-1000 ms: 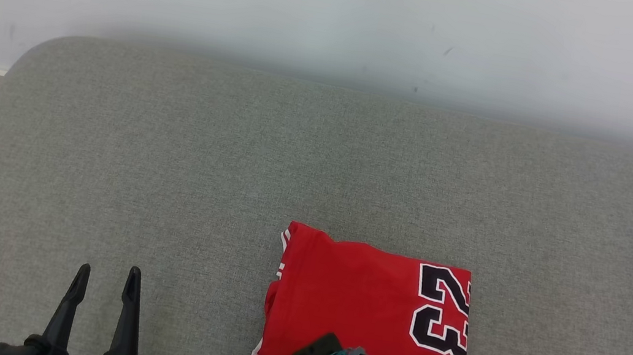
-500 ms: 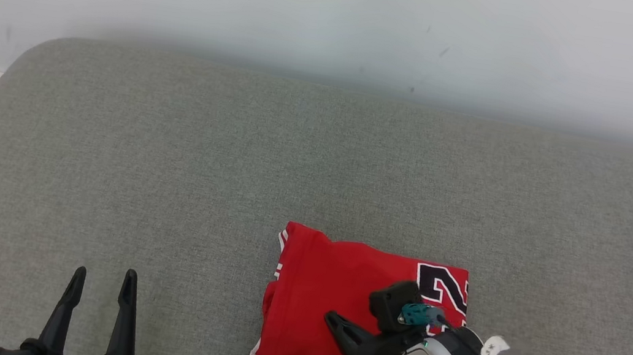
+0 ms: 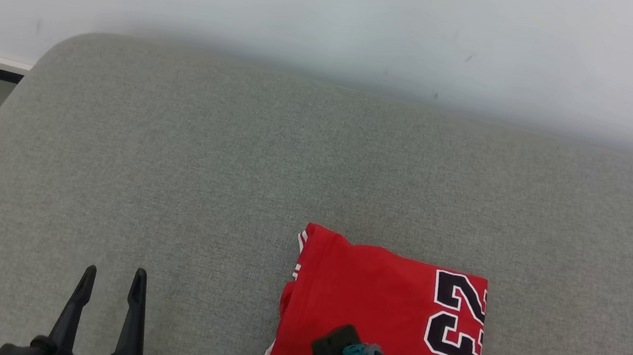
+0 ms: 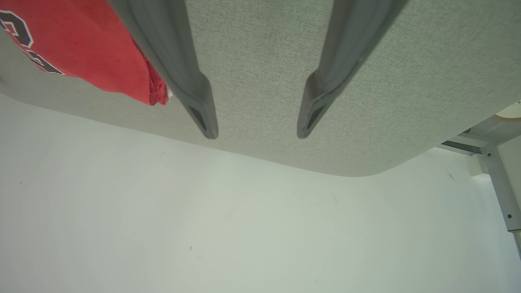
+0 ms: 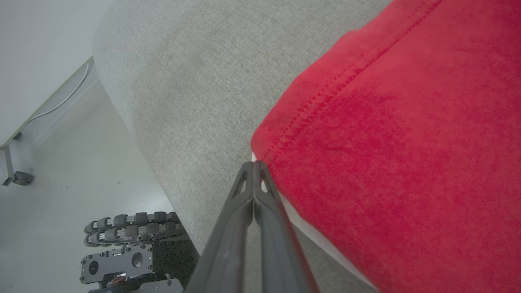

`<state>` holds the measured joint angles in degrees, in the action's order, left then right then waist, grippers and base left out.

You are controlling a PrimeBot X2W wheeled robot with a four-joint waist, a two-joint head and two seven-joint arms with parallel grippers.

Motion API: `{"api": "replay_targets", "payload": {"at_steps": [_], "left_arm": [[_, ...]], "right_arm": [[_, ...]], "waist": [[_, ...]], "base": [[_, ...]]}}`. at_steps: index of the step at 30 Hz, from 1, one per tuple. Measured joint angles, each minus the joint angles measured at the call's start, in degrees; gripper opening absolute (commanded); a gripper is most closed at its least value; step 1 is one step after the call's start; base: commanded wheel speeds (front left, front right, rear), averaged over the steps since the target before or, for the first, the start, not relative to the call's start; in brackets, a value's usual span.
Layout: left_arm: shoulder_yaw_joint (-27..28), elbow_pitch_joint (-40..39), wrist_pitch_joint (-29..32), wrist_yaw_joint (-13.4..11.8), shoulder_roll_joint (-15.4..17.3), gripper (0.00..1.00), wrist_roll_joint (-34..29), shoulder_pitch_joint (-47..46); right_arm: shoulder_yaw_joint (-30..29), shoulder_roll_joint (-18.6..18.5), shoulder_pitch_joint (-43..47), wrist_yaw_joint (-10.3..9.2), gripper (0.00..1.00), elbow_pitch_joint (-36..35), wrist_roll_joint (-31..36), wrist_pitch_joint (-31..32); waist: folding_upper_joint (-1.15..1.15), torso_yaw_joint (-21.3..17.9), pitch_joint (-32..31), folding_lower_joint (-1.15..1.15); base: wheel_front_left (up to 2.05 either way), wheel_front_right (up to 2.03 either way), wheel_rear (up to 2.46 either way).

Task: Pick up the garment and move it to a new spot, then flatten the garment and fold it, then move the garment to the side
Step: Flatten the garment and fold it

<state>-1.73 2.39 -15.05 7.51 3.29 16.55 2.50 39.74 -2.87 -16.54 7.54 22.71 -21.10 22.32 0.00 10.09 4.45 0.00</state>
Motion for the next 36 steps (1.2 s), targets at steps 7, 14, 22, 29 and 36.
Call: {"api": "replay_targets", "payload": {"at_steps": [7, 14, 22, 29, 36], "left_arm": [[0.22, -0.18, 0.0, 0.0, 0.3, 1.0, 0.05, 1.64], [0.6, -0.15, 0.01, 0.0, 0.37, 1.0, 0.85, 2.57], [1.23, 0.87, 0.01, 0.0, 0.27, 1.0, 0.92, 3.14], [2.27, 2.16, 0.0, 0.0, 0.15, 1.0, 0.94, 3.14], [4.0, 3.2, 0.0, 0.0, 0.12, 1.0, 0.66, 3.61]], "right_arm": [[-8.82, 0.08, 2.39, 0.0, 1.0, -6.69, -4.12, -3.03], [-27.33, 0.03, 9.61, 0.0, 1.0, -16.93, 3.23, -8.56], [-38.66, -0.02, 15.62, 0.0, 1.0, -21.16, 7.68, -14.38], [-43.58, -0.01, 17.64, 0.0, 1.0, -20.59, 9.95, -24.16], [-42.77, 0.0, 18.19, 0.0, 1.0, -14.57, 12.82, -29.14]], "waist": [[0.0, -1.21, -1.06, 0.0], [0.0, -4.38, -1.83, 0.0], [0.0, -7.86, -2.95, 0.0], [0.0, -10.03, -4.09, 0.0], [0.0, -10.78, -4.87, 0.0]], "base": [[0.0, 0.0, 0.0], [0.0, 0.0, 0.0], [0.0, 0.0, 0.0], [0.0, 0.0, 0.0], [0.0, 0.0, 0.0]]}}
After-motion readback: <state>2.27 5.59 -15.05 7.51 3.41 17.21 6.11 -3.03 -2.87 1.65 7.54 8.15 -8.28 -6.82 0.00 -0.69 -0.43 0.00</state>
